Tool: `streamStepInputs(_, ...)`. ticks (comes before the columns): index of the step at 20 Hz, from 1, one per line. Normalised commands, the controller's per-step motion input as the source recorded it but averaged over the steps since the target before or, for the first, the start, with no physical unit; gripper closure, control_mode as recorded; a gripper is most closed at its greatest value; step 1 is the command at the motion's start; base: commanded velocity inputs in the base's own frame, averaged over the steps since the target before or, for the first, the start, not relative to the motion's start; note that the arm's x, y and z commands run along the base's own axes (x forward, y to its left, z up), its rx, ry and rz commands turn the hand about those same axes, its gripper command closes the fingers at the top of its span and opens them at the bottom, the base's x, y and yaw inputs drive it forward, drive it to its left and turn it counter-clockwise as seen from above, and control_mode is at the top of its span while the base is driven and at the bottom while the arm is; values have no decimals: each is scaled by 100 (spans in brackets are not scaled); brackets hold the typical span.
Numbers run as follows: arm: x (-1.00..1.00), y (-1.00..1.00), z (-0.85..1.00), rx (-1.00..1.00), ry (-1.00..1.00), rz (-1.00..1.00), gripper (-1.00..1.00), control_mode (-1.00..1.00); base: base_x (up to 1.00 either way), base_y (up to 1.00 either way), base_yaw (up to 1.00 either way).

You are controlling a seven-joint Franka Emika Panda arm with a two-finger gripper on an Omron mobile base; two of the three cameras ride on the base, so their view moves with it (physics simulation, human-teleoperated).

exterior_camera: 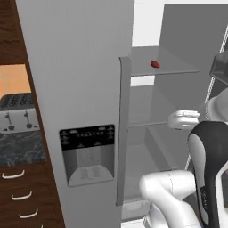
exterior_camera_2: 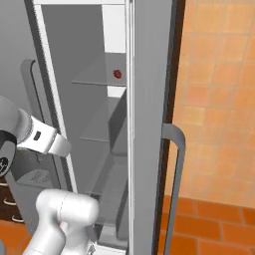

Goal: Take the strawberry from the fridge and place it on top of the pancake, located on the dining counter.

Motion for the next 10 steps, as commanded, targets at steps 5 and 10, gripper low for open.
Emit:
streamStepInputs(5,0,0,0,0,0,0,-100,100,100,-11,-3)
streamStepInputs(10,0,0,0,0,0,0,-100,100,87,-7,0)
